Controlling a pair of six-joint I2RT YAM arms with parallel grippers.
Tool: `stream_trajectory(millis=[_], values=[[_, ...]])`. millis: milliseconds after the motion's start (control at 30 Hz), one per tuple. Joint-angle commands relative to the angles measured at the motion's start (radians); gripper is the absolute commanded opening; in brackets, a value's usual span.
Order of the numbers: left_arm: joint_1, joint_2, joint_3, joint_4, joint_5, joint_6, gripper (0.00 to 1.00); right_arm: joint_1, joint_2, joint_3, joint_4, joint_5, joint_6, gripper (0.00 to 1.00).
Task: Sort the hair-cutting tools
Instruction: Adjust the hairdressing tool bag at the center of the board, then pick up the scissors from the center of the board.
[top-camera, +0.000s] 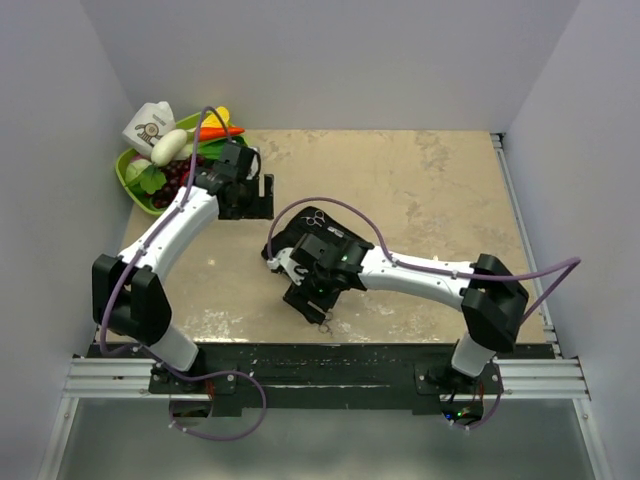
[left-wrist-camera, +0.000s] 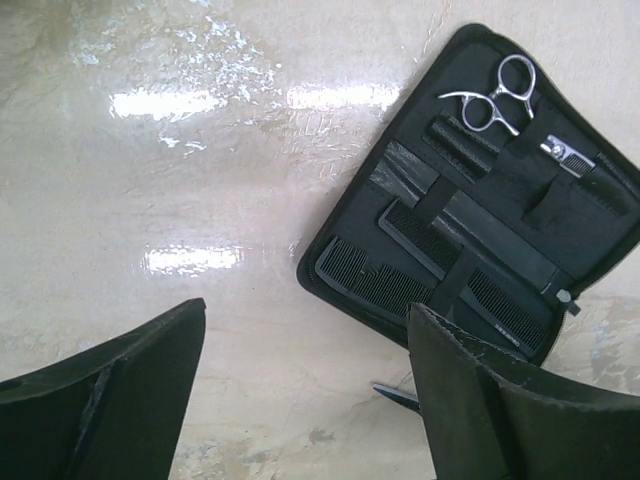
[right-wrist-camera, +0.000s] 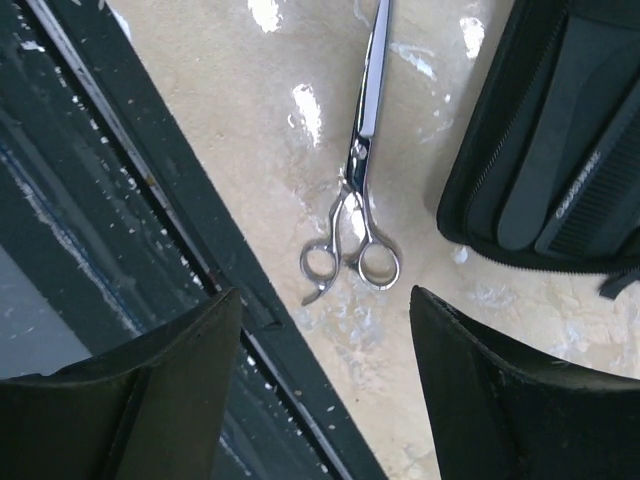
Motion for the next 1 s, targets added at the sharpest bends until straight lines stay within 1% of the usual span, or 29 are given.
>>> stream_trajectory(millis=[0,167,267,333,367,533,667,867,967], values=[[0.023,-0.076,0.009,0.007,0.025,-0.030,0.87,0.038,0.065,0.072,0.020,0.055,-0.048,0.70],[0.034,-0.098,0.001,0.004,0.014,-0.036,0.95,0.071,0.156,0.128,0.033,0.089,-0.032,0.65],[0.038,-0.107,-0.006,-0.002,0.014,-0.035,0.98,0.091,0.186,0.150,0.040,0.115,-0.025,0.63],[0.043,-0.110,-0.009,-0.006,0.014,-0.033,0.99,0.094,0.210,0.152,0.044,0.132,-0.025,0.59],[0.043,-0.111,-0.009,-0.009,0.016,-0.032,0.99,0.094,0.217,0.152,0.053,0.138,0.013,0.58],[0.050,-0.116,-0.014,-0.016,0.016,-0.026,0.99,0.095,0.252,0.158,0.070,0.195,0.053,0.54],[0.054,-0.122,-0.017,-0.013,0.019,-0.019,0.99,0.094,0.263,0.162,0.082,0.234,0.074,0.53],[0.054,-0.122,-0.023,-0.012,0.030,-0.019,0.99,0.095,0.286,0.162,0.104,0.216,0.085,0.52],[0.055,-0.125,-0.026,-0.009,0.033,-0.019,0.99,0.094,0.289,0.149,0.116,0.192,0.094,0.47]])
